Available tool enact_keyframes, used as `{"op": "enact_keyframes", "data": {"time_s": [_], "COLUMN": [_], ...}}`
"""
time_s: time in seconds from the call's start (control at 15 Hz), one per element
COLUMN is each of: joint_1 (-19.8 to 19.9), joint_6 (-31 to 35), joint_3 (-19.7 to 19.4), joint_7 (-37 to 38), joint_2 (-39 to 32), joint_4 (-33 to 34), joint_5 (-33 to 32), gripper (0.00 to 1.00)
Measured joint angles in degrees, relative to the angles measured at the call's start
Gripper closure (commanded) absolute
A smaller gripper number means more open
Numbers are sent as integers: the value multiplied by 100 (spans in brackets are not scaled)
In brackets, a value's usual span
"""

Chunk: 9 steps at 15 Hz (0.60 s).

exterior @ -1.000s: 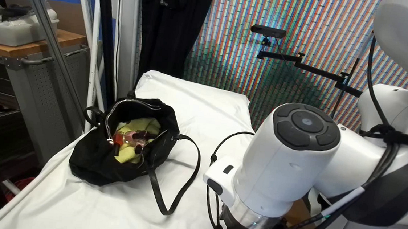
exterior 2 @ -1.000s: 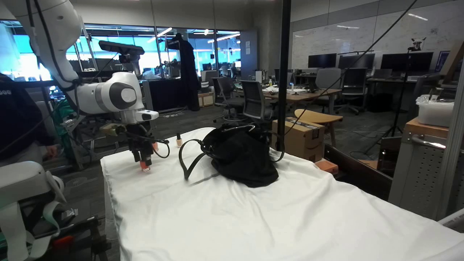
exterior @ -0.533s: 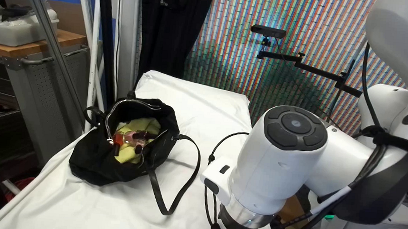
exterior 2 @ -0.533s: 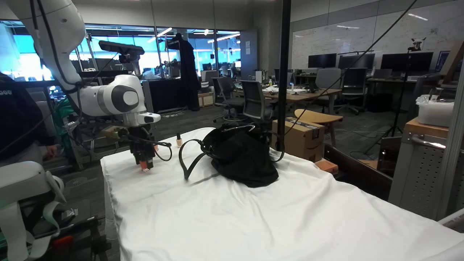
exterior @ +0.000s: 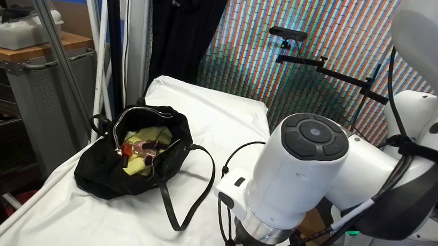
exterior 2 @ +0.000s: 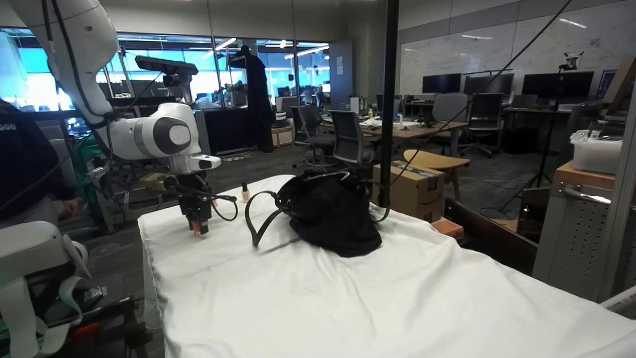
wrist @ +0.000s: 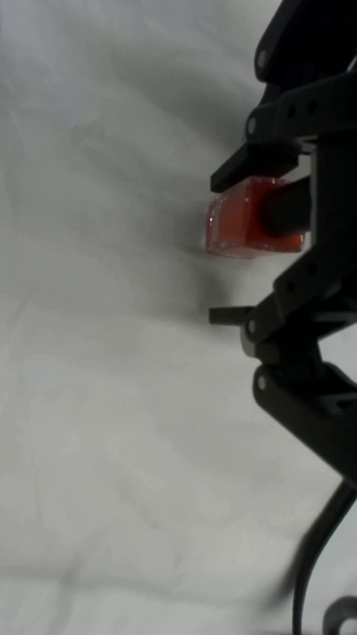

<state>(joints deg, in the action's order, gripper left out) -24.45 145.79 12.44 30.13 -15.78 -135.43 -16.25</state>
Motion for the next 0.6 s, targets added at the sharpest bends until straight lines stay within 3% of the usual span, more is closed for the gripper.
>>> {"op": "enact_keyframes", "data": {"time_s": [0.2, 0.6], "joint_1": [7, 15], "joint_6": [3, 20], "joint_3": [0, -6], "joint_7": [-52, -85], "joint_2": [-19, -11], "joint_4": [0, 7], "joint_5": [10, 37], "gripper": [84, 84]}}
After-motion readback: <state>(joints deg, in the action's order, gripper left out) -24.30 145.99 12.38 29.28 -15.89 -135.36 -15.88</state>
